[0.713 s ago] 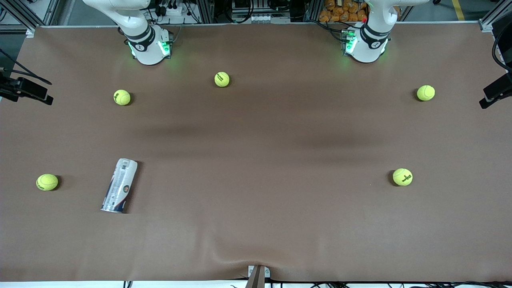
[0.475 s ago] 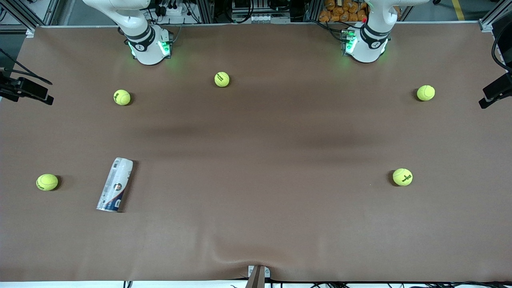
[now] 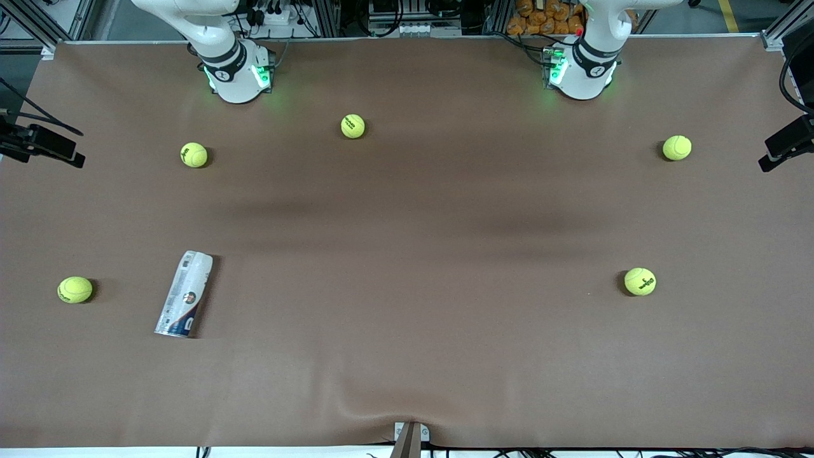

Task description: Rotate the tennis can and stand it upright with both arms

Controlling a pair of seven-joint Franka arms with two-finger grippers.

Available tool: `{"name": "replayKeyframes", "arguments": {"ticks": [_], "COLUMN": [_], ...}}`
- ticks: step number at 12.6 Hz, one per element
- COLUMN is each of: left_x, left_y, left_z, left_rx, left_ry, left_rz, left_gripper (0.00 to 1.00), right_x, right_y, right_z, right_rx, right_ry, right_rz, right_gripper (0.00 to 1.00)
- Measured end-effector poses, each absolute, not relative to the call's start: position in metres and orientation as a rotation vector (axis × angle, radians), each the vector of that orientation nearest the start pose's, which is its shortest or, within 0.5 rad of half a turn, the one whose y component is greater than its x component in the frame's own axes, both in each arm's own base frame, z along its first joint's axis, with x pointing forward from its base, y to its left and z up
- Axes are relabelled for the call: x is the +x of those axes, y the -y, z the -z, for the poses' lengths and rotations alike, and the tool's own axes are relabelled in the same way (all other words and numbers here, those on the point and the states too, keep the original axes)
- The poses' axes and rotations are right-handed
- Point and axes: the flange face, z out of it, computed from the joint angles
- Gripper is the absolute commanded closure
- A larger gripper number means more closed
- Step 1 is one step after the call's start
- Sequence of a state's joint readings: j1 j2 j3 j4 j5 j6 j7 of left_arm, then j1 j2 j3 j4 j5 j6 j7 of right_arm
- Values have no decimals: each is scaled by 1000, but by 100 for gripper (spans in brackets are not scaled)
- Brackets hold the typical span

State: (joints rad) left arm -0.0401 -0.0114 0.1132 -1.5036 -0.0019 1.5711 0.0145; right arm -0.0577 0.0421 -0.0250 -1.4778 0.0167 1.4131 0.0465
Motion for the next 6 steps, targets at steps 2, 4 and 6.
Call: {"name": "replayKeyframes", "arguments": {"ticks": [2,4,6], "left_x": [549,549,549], "left_y": [-38,-39,-39], "left_z": [-662,-661,-661], "left_rx": [-3160,-3164,-3164], "left_ry": [92,94,95], "left_rz": [115,110,109], "left_gripper": [0,0,0], "right_x": [565,590,615], "right_y": [49,59,69], "right_z": [-600,-544,-483], "right_rx": [-3115,-3107,-3097], "right_ry": [-211,-235,-255], "right_rz": [-208,-305,-385], "right_gripper": [0,0,0]}}
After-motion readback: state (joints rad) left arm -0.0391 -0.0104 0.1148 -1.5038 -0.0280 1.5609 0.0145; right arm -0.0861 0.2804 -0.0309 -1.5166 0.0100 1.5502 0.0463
